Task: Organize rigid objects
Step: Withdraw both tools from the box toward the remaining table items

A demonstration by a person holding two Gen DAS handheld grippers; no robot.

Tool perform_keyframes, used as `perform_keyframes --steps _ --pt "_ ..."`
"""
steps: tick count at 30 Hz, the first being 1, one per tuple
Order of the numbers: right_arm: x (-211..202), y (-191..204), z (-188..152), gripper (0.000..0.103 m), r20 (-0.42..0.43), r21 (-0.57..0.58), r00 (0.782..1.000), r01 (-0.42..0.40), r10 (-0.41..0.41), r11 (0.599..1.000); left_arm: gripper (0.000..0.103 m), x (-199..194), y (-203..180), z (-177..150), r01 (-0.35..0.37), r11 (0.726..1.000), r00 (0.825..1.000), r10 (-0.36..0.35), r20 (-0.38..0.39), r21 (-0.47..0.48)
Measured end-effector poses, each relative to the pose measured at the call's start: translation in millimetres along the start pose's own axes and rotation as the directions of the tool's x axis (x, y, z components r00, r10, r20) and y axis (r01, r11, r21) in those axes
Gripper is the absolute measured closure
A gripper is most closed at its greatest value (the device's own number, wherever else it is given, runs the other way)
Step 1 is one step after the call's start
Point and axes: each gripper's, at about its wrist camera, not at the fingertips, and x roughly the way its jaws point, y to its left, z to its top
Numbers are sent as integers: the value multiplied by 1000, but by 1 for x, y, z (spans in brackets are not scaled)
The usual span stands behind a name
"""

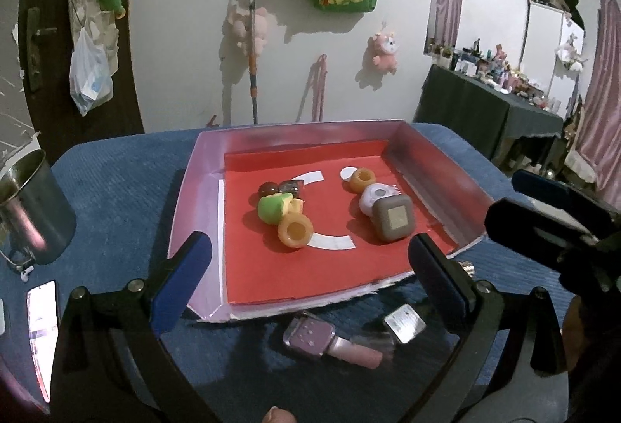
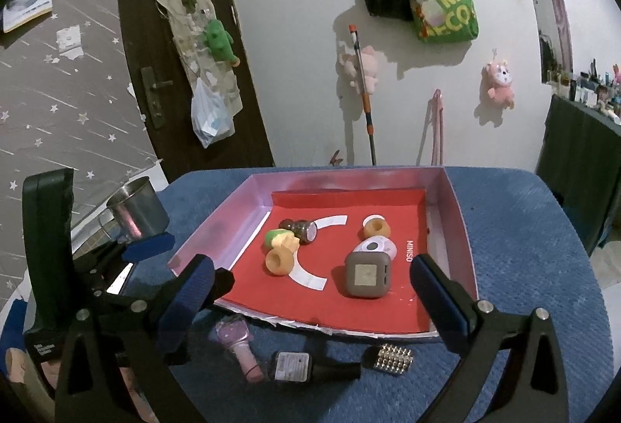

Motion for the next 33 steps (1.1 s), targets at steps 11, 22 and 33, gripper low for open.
perform_keyframes --steps 11,22,33 --pt "-19 7 -19 0 38 -25 999 23 -22 999 0 -17 -7 -15 9 1000 1000 -9 14 -1" --pt "-26 2 -35 0 24 1 999 22 -22 1000 0 -14 -8 -38 10 1000 999 -11 -38 -15" --pt "-20 -9 -62 0 -40 64 999 26 -24 998 0 -6 -4 -61 28 998 994 -32 -107 -48"
